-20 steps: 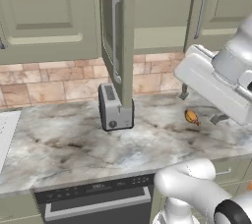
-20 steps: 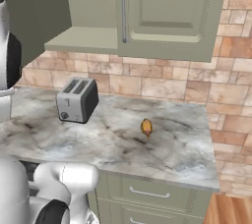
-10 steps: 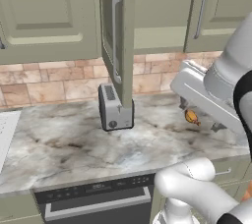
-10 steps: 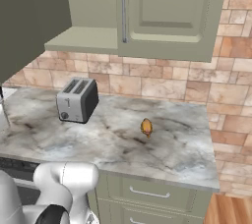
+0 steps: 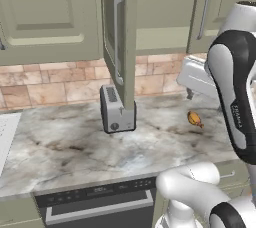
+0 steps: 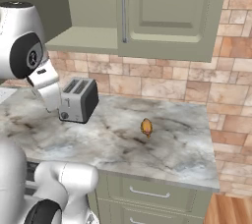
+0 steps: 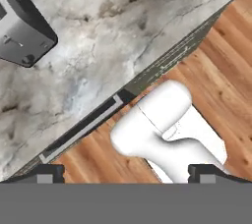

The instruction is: Retrieve the tupperware from the cabinet, then place the raw meat into the tupperware to avoid contamination.

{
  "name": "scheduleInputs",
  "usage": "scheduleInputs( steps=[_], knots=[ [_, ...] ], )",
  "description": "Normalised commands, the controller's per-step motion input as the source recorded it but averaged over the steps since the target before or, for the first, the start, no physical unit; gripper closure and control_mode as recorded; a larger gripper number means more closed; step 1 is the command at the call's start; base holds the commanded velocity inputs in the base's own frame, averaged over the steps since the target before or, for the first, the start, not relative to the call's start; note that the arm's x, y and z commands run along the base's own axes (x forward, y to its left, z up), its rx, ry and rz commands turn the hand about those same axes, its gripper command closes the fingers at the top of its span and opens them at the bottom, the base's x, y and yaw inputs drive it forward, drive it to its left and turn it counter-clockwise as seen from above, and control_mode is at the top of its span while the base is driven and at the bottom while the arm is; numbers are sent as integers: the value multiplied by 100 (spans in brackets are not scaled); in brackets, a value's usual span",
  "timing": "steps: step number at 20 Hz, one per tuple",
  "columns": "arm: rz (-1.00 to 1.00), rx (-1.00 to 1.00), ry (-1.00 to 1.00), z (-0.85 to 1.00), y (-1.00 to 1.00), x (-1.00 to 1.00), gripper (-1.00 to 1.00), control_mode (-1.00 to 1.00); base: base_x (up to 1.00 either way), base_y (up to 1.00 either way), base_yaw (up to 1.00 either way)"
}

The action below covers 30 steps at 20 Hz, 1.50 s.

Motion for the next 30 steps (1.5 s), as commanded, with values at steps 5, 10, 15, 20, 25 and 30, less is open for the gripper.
scheduleInputs(
  steps=[5, 10, 15, 20, 25, 30],
  knots=[
    [37, -17, 3, -17, -19, 31, -100, -100, 0, 0, 0],
    [38, -14, -7, -2, -24, 8, -100, -100, 0, 0, 0],
    [30, -10, -33, 0, -45, 0, -100, -100, 0, 0, 0],
    [21, -6, -41, 0, -49, 21, -100, -100, 0, 0, 0],
    [15, -3, -17, 32, -35, 52, -100, -100, 0, 0, 0],
    [8, -5, -16, 42, -24, 41, -100, -100, 0, 0, 0]
  ],
)
